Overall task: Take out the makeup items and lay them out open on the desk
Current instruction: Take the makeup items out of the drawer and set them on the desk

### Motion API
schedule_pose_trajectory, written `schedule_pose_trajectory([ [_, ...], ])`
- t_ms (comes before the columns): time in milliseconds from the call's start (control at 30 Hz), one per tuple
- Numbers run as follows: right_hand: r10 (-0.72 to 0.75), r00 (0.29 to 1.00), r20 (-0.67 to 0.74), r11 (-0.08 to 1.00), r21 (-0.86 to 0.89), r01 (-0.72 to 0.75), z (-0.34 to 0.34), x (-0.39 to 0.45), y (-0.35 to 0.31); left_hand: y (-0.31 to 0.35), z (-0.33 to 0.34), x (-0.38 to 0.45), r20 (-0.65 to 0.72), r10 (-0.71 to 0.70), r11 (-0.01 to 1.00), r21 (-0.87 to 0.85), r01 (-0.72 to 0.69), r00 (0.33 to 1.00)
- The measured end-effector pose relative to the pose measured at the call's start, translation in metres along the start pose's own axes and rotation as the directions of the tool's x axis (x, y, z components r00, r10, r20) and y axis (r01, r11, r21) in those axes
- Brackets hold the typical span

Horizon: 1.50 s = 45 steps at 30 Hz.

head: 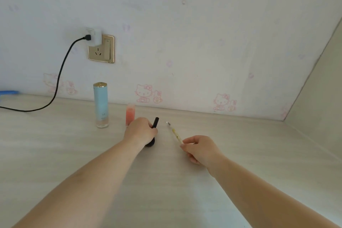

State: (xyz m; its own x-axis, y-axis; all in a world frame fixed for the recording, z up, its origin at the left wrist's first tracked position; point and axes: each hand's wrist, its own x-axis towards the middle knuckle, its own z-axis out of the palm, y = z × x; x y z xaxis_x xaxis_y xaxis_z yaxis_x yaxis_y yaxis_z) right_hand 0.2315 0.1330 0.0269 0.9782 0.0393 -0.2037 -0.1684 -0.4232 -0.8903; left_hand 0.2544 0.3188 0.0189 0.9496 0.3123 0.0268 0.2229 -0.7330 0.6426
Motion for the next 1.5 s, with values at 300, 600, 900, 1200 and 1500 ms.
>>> schedule_pose_trajectory([
  [300, -0.063, 0.998, -0.030, 0.949, -0.312, 0.050, 0.008, 0.025, 0.002, 0.005, 0.011, 0.015, -0.048, 0.035, 0.986, 0.164, -0.027, 0.998],
  [600, -0.095, 0.995, -0.007, 0.854, -0.514, 0.078, 0.011, 0.026, -0.002, 0.001, 0.015, 0.017, -0.075, 0.090, 0.974, 0.215, -0.072, 0.993],
  [900, -0.122, 0.993, -0.012, 0.885, -0.455, 0.103, 0.007, 0.022, 0.001, 0.001, 0.015, 0.013, -0.118, 0.067, 0.989, 0.138, -0.051, 0.991],
  [1200, -0.253, 0.962, -0.103, 0.944, -0.241, 0.223, -0.024, -0.017, 0.009, 0.003, -0.004, -0.038, -0.224, 0.161, 0.945, -0.245, -0.215, 0.961],
  [1500, -0.368, 0.917, -0.152, 0.928, 0.001, 0.372, -0.100, -0.105, 0.027, 0.063, -0.019, -0.133, -0.116, 0.357, 0.783, -0.505, -0.364, 0.927],
])
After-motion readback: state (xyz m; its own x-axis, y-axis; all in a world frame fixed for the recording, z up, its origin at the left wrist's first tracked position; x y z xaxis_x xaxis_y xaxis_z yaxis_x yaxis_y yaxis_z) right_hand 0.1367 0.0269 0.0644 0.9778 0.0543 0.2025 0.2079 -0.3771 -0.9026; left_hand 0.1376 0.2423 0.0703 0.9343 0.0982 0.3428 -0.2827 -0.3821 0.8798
